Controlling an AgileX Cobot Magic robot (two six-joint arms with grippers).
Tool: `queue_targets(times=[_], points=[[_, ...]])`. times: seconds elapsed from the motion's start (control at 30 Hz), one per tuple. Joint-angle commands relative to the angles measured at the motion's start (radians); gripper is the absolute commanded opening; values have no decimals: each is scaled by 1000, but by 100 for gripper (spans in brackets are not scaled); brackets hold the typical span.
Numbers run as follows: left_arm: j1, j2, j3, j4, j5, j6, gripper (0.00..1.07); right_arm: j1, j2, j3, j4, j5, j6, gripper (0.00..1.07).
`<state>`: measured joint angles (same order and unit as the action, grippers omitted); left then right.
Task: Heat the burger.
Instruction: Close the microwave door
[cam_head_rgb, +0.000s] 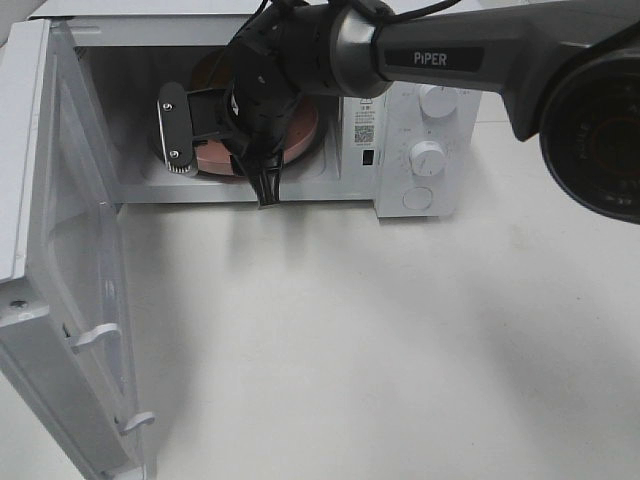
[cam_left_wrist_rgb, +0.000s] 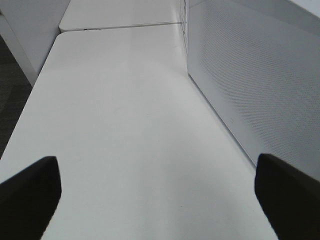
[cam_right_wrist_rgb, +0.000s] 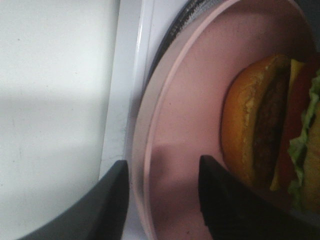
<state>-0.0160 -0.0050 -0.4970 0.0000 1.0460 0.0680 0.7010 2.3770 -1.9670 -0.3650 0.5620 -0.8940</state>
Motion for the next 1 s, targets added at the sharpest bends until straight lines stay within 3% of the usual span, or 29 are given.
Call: queue_targets(times=[0.03, 0.23, 0.4, 0.5, 0.77, 0.87, 1.0], points=[[-5, -26, 1, -5, -9, -5, 98, 5, -14, 9, 27, 13, 10, 53], [-5, -26, 1, -5, -9, -5, 98, 16, -43, 38, 34, -14, 9, 62], [-5, -26, 1, -5, -9, -5, 98, 25, -128, 182, 26, -114, 9, 73], [-5, -26, 1, -5, -9, -5, 98, 25, -139, 200, 26, -128, 8, 74], [-5, -26, 1, -5, -9, -5, 98, 25, -274, 429, 2, -251, 1, 76], [-5, -26, 1, -5, -9, -5, 98, 25, -290, 450, 2, -254, 1, 76], [-5, -26, 1, -5, -9, -5, 98, 25, -370, 556, 3, -297, 15, 76]])
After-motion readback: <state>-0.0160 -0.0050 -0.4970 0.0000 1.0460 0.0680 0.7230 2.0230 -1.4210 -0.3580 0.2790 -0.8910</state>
